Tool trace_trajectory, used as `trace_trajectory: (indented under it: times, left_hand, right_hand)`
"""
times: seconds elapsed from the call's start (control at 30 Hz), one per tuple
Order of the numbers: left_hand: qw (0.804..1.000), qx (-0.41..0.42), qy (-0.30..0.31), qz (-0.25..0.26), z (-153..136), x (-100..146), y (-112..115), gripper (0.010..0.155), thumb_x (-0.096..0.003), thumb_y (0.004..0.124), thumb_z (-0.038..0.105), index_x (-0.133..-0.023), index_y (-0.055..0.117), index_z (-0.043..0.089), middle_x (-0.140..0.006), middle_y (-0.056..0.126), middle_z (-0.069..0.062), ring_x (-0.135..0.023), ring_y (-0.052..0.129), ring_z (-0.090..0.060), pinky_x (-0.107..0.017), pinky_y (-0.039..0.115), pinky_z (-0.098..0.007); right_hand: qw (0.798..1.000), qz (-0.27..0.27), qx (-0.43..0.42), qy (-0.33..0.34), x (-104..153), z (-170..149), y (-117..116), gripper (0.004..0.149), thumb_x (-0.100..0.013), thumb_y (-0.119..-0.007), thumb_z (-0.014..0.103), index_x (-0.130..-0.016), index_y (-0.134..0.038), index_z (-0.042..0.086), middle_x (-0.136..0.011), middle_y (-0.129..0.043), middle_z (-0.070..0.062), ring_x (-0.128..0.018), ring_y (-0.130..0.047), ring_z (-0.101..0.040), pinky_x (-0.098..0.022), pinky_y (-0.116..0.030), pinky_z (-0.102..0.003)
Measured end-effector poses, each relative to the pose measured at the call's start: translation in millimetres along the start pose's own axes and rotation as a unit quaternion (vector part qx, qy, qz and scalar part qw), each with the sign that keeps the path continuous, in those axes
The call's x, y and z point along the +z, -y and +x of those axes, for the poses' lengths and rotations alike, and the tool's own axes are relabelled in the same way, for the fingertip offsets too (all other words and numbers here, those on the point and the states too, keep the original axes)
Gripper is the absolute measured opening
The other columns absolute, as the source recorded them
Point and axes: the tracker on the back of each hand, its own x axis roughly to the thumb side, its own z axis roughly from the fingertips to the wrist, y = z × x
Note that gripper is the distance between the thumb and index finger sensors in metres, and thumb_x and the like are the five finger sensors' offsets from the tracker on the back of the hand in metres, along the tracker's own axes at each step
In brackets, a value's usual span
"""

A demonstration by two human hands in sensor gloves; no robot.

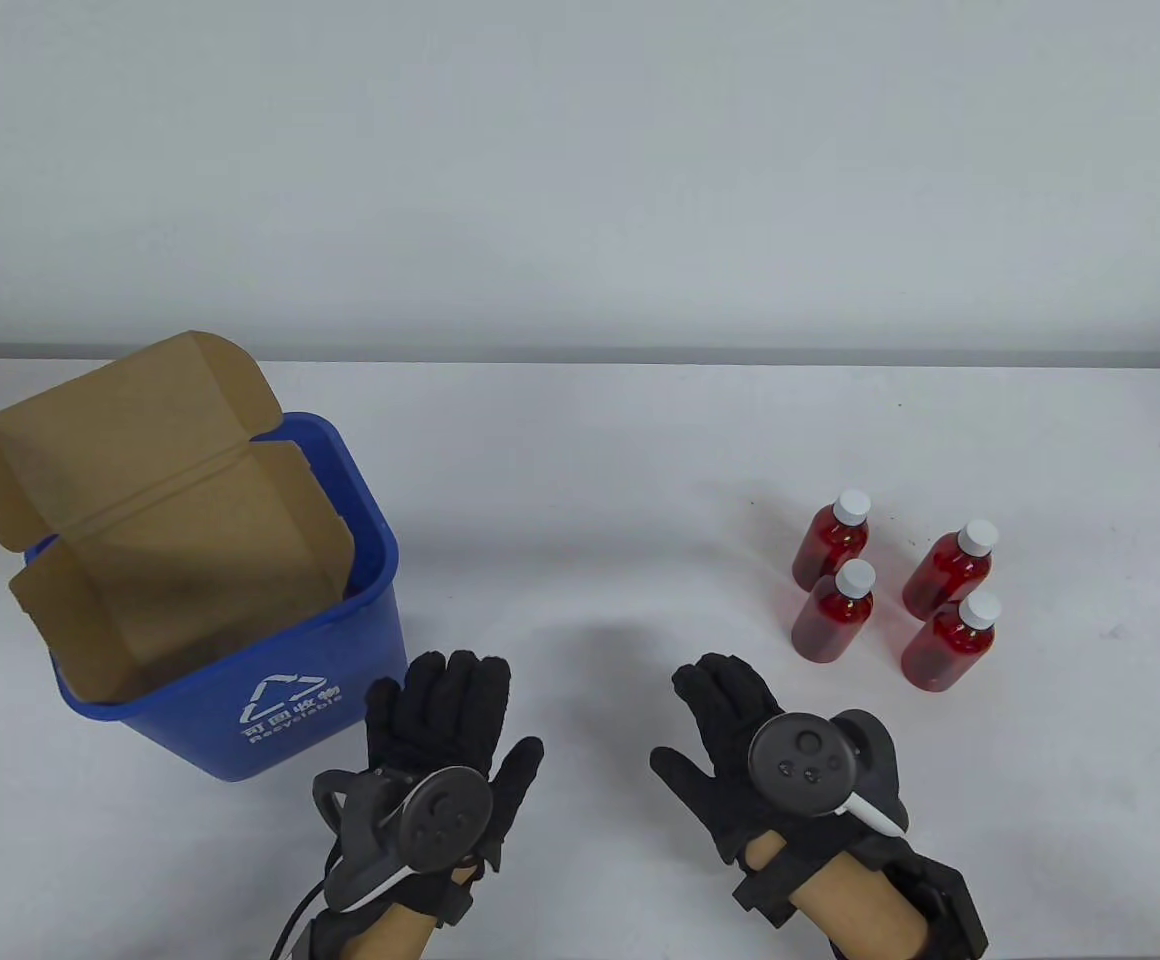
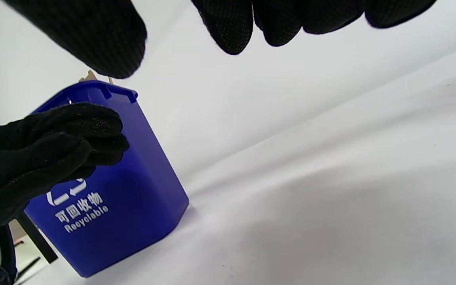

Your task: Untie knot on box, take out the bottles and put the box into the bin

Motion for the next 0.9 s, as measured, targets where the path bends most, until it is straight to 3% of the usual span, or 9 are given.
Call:
trace_trajectory:
  times: [0.3,0.9]
  left_hand:
    - [0.999,-0.013,0.01,-0.044,-1.5,-2.0,15.9,0.086,-0.0494,0.071,0.062,-0.117,0.037,0.02,-0.12,0.043,-0.014,-0.11,0.039,-0.058,-0.07,0.033,-0.083]
    - [0.999,-0.021,0.007,-0.026,-1.2,5.0,14.8,0.085,-0.0493,0.071,0.06,-0.116,0.039,0.018,-0.119,0.044,-0.014,-0.109,0.043,-0.059,-0.07,0.036,-0.083]
  right_hand:
    - [0.998,0.014,0.055,0.006,-1.4,5.6,-17.3,0.079,-0.051,-0.068,0.049,-0.105,-0.04,-0.002,-0.106,-0.026,-0.03,-0.093,-0.026,-0.064,-0.059,-0.033,-0.076]
    - [0.995,0.027,0.095,0.008,-2.7,14.3,-24.5,0.08,-0.051,-0.067,0.049,-0.105,-0.038,-0.002,-0.106,-0.024,-0.03,-0.093,-0.022,-0.065,-0.057,-0.027,-0.078]
